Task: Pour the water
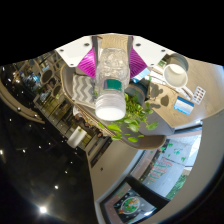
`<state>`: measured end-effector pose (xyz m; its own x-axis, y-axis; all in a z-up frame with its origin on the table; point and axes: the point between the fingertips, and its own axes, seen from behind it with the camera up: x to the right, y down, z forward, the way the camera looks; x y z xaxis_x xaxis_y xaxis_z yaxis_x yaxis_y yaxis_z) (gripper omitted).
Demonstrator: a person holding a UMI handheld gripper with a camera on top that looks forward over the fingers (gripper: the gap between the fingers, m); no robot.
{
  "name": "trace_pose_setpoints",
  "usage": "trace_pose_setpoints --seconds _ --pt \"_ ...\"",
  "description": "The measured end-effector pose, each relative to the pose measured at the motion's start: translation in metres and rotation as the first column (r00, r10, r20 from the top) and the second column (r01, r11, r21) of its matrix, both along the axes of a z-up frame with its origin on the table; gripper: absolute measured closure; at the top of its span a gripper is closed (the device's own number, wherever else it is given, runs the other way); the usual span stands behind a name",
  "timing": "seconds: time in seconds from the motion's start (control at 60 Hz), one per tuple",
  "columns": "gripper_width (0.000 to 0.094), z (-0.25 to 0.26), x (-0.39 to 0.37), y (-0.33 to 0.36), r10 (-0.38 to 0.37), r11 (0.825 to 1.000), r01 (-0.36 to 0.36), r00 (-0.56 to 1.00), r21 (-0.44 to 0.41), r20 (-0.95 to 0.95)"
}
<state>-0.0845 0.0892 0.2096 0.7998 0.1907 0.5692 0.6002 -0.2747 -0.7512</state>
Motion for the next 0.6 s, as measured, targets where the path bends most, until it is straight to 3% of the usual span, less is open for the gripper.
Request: trace_pose_setpoints --seconds 0.2,0.517,0.55,0.6 --pt "0.0533 -0.073 0.016 0.001 -0.086 0.991 0.042 0.928 -0.126 -0.363" --pt "0.0524 -0.178 0.034 -0.015 -0.2 0.964 0.084 0.853 -0.251 -0.482" --pt "0.0522 -0.173 0.033 -0.014 -0.176 0.976 0.083 0.844 -0.202 -0.506" --pt "0.0512 -0.173 0.034 -0.017 -0.176 0.977 0.089 0.844 -0.191 -0.506"
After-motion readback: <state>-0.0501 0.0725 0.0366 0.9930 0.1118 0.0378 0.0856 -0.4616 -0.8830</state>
